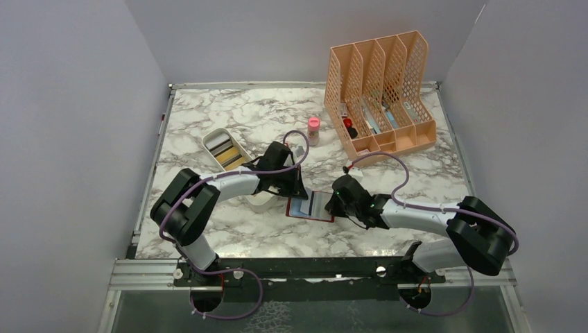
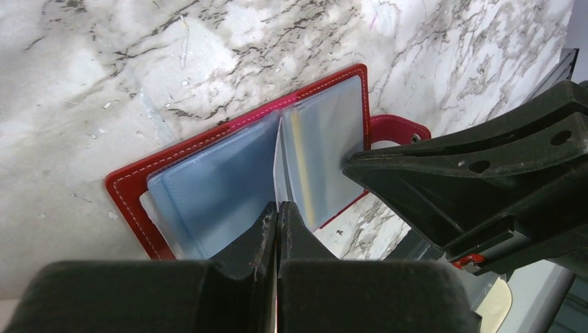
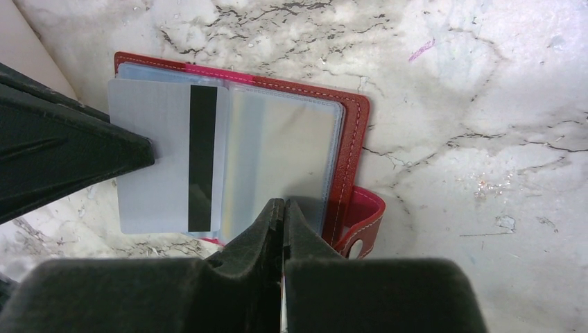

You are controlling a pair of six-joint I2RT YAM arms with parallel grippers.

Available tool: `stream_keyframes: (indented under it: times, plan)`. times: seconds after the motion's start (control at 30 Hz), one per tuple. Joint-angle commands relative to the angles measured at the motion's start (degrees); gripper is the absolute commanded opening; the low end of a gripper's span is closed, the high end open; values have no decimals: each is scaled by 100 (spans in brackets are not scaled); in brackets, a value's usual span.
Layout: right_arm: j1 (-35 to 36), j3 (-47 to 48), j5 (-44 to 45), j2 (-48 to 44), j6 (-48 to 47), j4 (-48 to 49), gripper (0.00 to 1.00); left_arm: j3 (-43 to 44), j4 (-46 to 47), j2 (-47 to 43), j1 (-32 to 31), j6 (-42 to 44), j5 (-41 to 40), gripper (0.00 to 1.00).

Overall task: Put the credit cards into the card holder
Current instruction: Insert the credit card into the card holder.

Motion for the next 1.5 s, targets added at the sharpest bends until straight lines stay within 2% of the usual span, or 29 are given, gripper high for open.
stream_keyframes:
  times: [0.0,0.33,0.6,0.93,1.07,1.47]
  plan:
    - [-36,-121,220,26,-102,-508,6,15,37,-20,-8,172,400,0]
    - [-36,84,262,-67,-141,-695,6,-51,423,68,-3,-76,680,0]
    - [-36,-87,182,141,-88,-528,6,-163,575,204,6,-441,524,0]
    - [-36,-118,197,102,-103,-521,6,-53,-140,8,39,-325,-414,0]
    - [-36,-174,205,166,-85,-486,6,-160,-147,-152,74,-360,-575,0]
    - [-36,-373,257,130,94,-500,4,-355,318,-105,76,-572,-162,0]
